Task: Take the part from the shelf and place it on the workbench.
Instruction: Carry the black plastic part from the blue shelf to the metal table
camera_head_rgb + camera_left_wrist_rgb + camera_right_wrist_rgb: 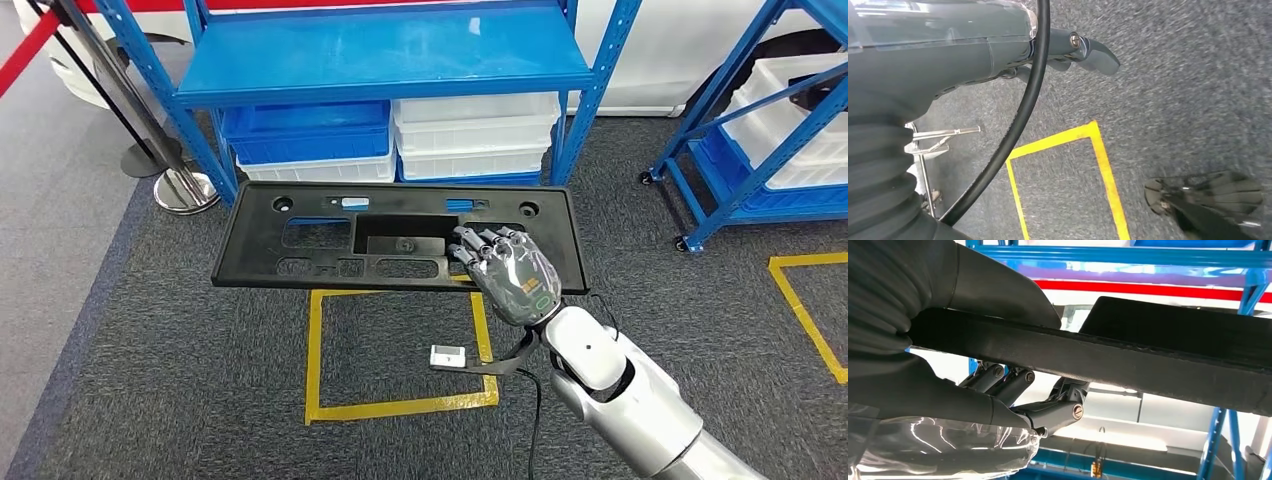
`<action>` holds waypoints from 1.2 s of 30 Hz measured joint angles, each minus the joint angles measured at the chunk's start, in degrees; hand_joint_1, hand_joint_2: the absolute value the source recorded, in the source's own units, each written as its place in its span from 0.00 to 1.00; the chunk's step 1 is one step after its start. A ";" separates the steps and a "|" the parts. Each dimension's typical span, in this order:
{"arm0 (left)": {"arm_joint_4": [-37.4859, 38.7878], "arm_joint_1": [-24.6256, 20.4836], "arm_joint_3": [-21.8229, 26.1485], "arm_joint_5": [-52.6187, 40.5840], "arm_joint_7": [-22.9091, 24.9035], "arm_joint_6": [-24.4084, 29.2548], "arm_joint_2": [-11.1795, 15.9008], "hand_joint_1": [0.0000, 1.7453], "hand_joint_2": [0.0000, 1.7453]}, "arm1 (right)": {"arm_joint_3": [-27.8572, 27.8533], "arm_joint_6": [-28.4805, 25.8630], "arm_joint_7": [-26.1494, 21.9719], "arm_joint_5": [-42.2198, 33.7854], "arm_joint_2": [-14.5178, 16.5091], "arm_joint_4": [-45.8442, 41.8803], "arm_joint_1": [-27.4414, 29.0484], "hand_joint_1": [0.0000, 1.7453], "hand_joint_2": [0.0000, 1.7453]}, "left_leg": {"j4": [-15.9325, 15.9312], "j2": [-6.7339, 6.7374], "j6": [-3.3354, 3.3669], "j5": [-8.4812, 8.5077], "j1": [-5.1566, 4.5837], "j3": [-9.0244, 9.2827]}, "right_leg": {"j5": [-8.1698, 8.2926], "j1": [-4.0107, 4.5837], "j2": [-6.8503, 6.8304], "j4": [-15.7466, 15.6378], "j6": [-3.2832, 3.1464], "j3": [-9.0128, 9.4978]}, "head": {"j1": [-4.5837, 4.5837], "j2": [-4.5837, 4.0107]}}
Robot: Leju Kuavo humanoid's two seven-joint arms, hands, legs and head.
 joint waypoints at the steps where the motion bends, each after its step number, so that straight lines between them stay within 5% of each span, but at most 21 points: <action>1: 0.00 -0.09 0.00 0.03 0.00 -0.01 0.07 0.00 1.00 | -0.03 0.07 0.00 -0.04 0.01 0.01 -0.08 0.97 1.00 | -3.22 -0.04 0.22 -1.29 -0.17 2.08 | 0.60 -0.01 -0.06 0.08 0.29 -0.28 | 0.01 0.00; 4: 0.00 -0.13 0.00 0.17 0.01 -0.08 0.14 0.00 1.00 | -0.04 0.18 0.00 -0.23 0.01 0.07 -0.28 0.97 1.00 | -5.58 0.12 1.10 -0.88 -0.27 2.15 | 1.84 -0.16 -0.06 -0.26 1.30 -0.90 | 0.02 0.00; 6: 0.00 -0.15 0.00 0.21 0.02 -0.15 0.14 0.00 1.00 | -0.04 0.19 -0.01 -0.32 0.02 0.17 -0.29 0.97 1.00 | -5.87 0.49 2.04 0.77 0.00 0.74 | -1.89 -0.27 0.23 2.21 1.85 -2.16 | 0.02 0.00; 8: 0.00 -0.18 0.00 0.22 0.02 -0.17 0.14 0.00 1.00 | -0.05 0.20 -0.01 -0.35 0.02 0.26 -0.30 0.97 1.00 | -5.83 0.70 2.57 2.43 0.01 -1.18 | -8.28 -0.51 0.40 8.63 2.21 -3.86 | 0.02 0.00; 9: 0.00 -0.17 0.00 0.22 0.02 -0.17 0.14 0.00 1.00 | -0.05 0.20 -0.01 -0.35 0.02 0.32 -0.29 0.97 1.00 | -5.75 0.72 2.58 3.29 0.01 -2.27 | -10.21 -0.62 0.42 12.40 2.38 -4.47 | 0.02 0.00; 11: 0.00 -0.15 0.00 0.22 0.02 -0.17 0.14 0.00 1.00 | -0.04 0.22 0.00 -0.38 0.02 0.46 -0.28 0.97 1.00 | -5.49 0.74 2.39 4.96 0.01 -4.68 | -9.46 -0.84 0.44 17.04 2.64 -4.03 | 0.02 0.00; 13: 0.00 -0.16 0.00 0.22 0.02 -0.18 0.14 0.00 1.00 | -0.03 0.37 -0.01 -0.43 0.03 0.51 -0.39 0.97 1.00 | -5.02 0.74 2.02 6.42 0.03 -6.98 | -6.01 -1.12 0.44 14.68 2.70 -0.02 | 0.01 0.00; 14: 0.00 -0.17 0.00 0.22 0.02 -0.19 0.14 0.00 1.00 | -0.03 0.49 -0.01 -0.46 0.03 0.50 -0.56 0.97 1.00 | -4.70 0.70 1.74 7.01 -0.05 -7.90 | -5.83 -1.14 0.45 10.69 2.63 3.51 | 0.02 0.00; 16: 0.00 -0.18 0.00 0.22 -0.01 -0.19 0.14 0.00 1.00 | -0.05 0.77 -0.04 -0.55 0.07 0.49 -0.99 0.97 1.00 | -4.30 0.65 1.08 8.20 -0.18 -9.04 | -8.23 -0.95 0.53 2.11 2.23 9.59 | 0.01 0.00; 17: 0.00 -0.17 0.00 0.22 -0.04 -0.19 0.15 0.00 1.00 | -0.05 0.89 -0.05 -0.62 0.09 0.49 -1.18 0.97 1.00 | -4.40 0.63 0.73 8.88 -0.20 -9.34 | -9.30 -0.72 0.56 -0.41 1.94 10.94 | 0.01 0.00; 19: 0.00 0.03 -0.01 0.22 -0.10 -0.20 0.17 0.00 1.00 | -0.02 1.15 -0.05 -0.78 0.09 0.62 -1.34 0.97 1.00 | -4.91 0.57 -0.02 10.14 0.07 -9.84 | -8.59 -0.53 0.42 -1.38 1.07 10.29 | 0.01 0.00; 20: 0.00 0.18 -0.02 0.23 -0.14 -0.22 0.17 0.00 1.00 | 0.01 1.25 -0.06 -0.83 0.11 0.75 -1.37 0.97 1.00 | -4.57 0.50 -0.31 9.44 0.23 -10.31 | -7.78 -0.52 0.31 -1.45 0.50 9.58 | 0.00 0.00; 22: 0.00 0.39 -0.02 0.24 -0.17 -0.26 0.14 0.00 1.00 | 0.05 1.38 -0.08 -0.90 0.16 0.96 -1.37 0.97 1.00 | -0.71 0.37 -0.71 4.43 0.47 -11.76 | -6.03 -0.54 0.10 -1.59 -0.48 7.85 | -0.01 0.00; 24: 0.00 0.40 -0.02 0.24 -0.17 -0.28 0.18 0.00 1.00 | 0.05 1.40 -0.09 -0.98 0.24 1.04 -1.36 0.97 1.00 | 6.94 0.35 -0.91 -1.56 0.48 -13.15 | -4.41 -0.25 0.11 -1.51 -0.89 5.85 | -0.01 0.00; 25: 0.00 0.36 -0.02 0.24 -0.17 -0.28 0.21 0.00 1.00 | 0.06 1.40 -0.09 -1.01 0.28 1.11 -1.36 0.97 1.00 | 10.40 0.35 -0.93 -2.67 0.47 -13.30 | -3.61 -0.08 0.11 -1.40 -0.95 4.78 | 0.00 0.00; 27: 0.00 0.32 -0.03 0.24 -0.18 -0.28 0.24 0.00 1.00 | 0.07 1.40 -0.11 -1.02 0.33 1.29 -1.35 0.97 1.00 | 12.68 0.34 -0.69 -0.77 0.40 -11.39 | -2.17 0.22 0.09 -1.01 -0.92 2.61 | 0.01 0.00; 28: 0.00 0.29 -0.03 0.24 -0.19 -0.28 0.23 0.00 1.00 | 0.08 1.40 -0.13 -1.02 0.33 1.35 -1.35 0.97 1.00 | 10.82 0.32 -0.40 0.80 0.29 -8.97 | -1.54 0.34 0.09 -0.76 -0.86 1.61 | 0.00 0.00; 30: 0.00 0.15 -0.03 0.25 -0.22 -0.28 0.34 0.00 1.00 | 0.07 1.40 -0.13 -1.02 0.37 1.37 -1.39 0.97 1.00 | 2.56 0.28 0.42 0.64 -0.09 -2.02 | -0.40 0.54 0.05 -0.31 -0.61 0.15 | 0.00 0.00; 32: 0.00 -0.08 -0.04 0.30 -0.54 -0.32 0.48 0.00 1.00 | 0.04 1.40 -0.10 -1.16 0.42 1.36 -1.48 0.97 1.00 | -4.53 0.33 0.97 -1.78 -0.50 2.55 | 0.67 0.50 -0.09 -0.33 -0.06 -0.43 | 0.00 0.00; 34: 0.00 -0.10 -0.04 0.50 -1.18 -0.65 0.51 0.00 1.00 | 0.03 1.56 -0.08 -1.55 0.45 1.37 -1.56 0.97 1.00 | -6.56 0.44 1.39 -1.72 -0.64 3.00 | 1.68 0.31 -0.21 -0.67 0.68 -0.58 | 0.00 0.00; 36: 0.00 0.02 -0.04 0.72 -1.68 -1.07 0.51 0.00 1.00 | 0.02 1.96 -0.07 -2.04 0.49 1.40 -1.59 0.97 1.00 | -7.07 0.63 1.99 -0.31 -0.46 2.40 | 0.48 0.10 0.07 0.58 1.34 -1.29 | 0.01 0.00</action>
